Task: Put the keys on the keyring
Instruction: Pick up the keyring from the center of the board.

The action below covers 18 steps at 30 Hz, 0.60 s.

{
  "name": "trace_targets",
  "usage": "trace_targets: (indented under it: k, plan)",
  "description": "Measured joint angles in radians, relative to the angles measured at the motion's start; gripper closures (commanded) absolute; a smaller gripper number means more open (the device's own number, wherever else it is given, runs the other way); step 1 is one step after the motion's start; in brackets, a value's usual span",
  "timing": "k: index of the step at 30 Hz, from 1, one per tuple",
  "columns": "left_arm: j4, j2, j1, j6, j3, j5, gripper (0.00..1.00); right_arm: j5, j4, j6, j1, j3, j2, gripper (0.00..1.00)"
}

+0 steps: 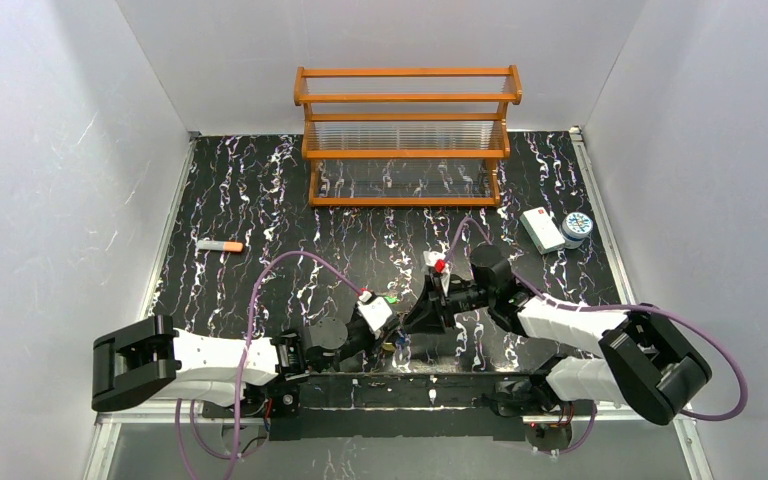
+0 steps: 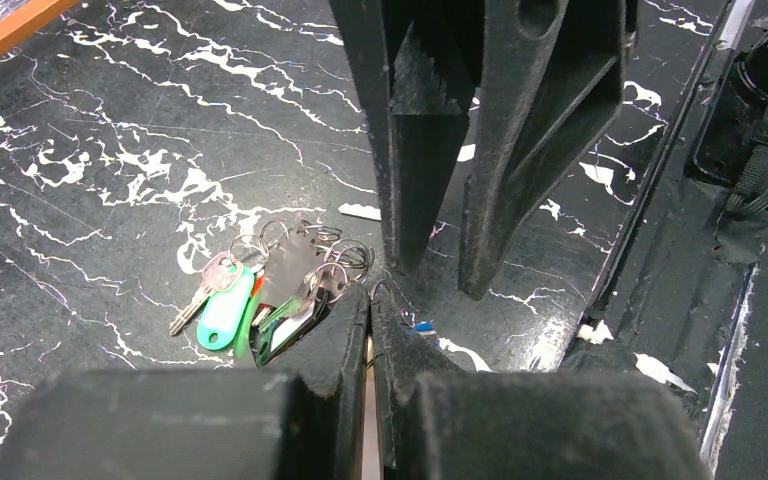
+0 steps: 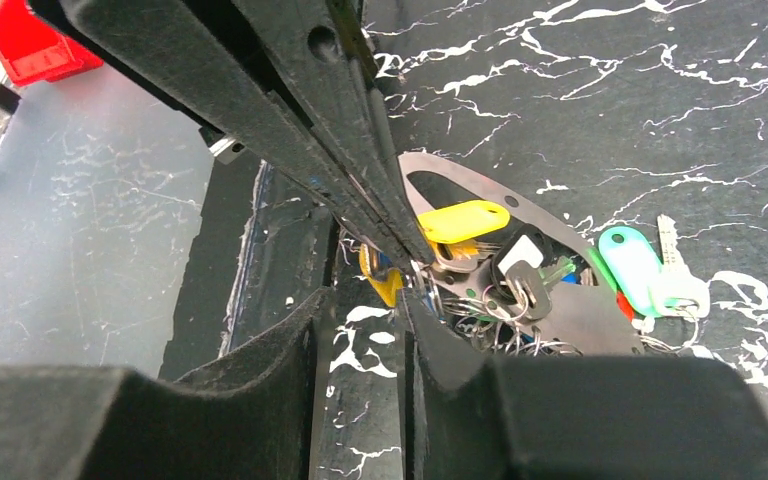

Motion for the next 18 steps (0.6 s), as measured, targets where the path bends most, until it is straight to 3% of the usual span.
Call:
trace_targets:
  k: [18]
  plan:
    - [-0.024,0.000,0.000,0.000,0.000,0.001,1.00,0.056,0.054,0.000,0.033,0.027,0.108,0.60]
